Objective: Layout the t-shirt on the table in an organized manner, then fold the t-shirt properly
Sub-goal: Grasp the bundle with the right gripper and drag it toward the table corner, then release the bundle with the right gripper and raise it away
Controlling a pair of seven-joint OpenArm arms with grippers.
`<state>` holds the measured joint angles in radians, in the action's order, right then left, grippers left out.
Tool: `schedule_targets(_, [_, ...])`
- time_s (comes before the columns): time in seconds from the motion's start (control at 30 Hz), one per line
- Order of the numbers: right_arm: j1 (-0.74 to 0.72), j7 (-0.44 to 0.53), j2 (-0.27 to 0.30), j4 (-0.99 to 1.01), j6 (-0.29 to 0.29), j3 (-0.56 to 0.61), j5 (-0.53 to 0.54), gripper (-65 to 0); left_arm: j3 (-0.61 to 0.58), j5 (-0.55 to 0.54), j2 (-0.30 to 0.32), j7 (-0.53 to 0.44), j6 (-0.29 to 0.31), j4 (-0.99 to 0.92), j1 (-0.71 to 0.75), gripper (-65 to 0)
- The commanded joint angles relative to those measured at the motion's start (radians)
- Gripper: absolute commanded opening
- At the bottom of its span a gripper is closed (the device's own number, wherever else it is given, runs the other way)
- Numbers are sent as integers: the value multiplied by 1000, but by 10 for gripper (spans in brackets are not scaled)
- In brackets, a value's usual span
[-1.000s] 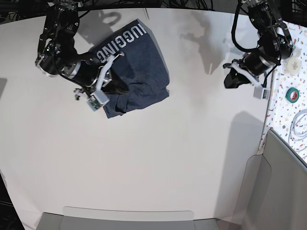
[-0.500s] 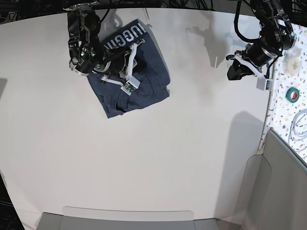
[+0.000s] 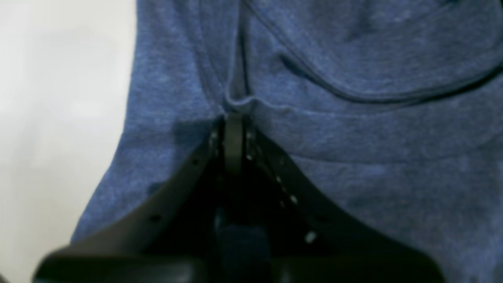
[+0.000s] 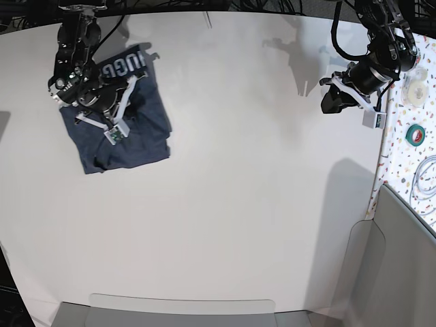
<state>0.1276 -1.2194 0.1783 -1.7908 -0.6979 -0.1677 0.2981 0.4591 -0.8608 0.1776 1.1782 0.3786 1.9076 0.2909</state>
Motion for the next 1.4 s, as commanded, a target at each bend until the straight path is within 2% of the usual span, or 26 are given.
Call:
schedule_targets(0.0, [4, -59, 36, 1, 0, -26, -64, -650, 2, -16, 9, -11, 6, 17, -3, -610])
schedule_targets(0.2, [-18, -59, 186, 73, 0, -102, -102, -650, 2, -18, 9, -10, 6, 17, -3, -610])
schedule_targets(0.33, [-23, -35, 238, 151, 0, -165, -102, -650, 2, -21, 4, -10, 6, 17, -3, -610])
schedule_targets(0.5, [-29, -10, 232, 234, 0, -263, -102, -650, 2, -21, -13, -10, 6, 17, -2, -610])
schedule_targets(0.63, [-36, -10, 188, 247, 0, -338, -104, -650, 2, -21, -17, -10, 7, 17, 12, -610])
schedule_targets(0.77, [-44, -10, 175, 273, 0, -392, -104, -650, 2, -21, -17, -10, 9, 17, 17, -610])
schedule_targets(1.1, [-41, -9, 198, 279, 0, -450, -106, -650, 0, -21, -17, -10, 9, 17, 17, -610])
schedule_targets(1.37, [-39, -9, 227, 280, 0, -487, -106, -650, 0, -21, -19, 30, 9, 17, 15, -610])
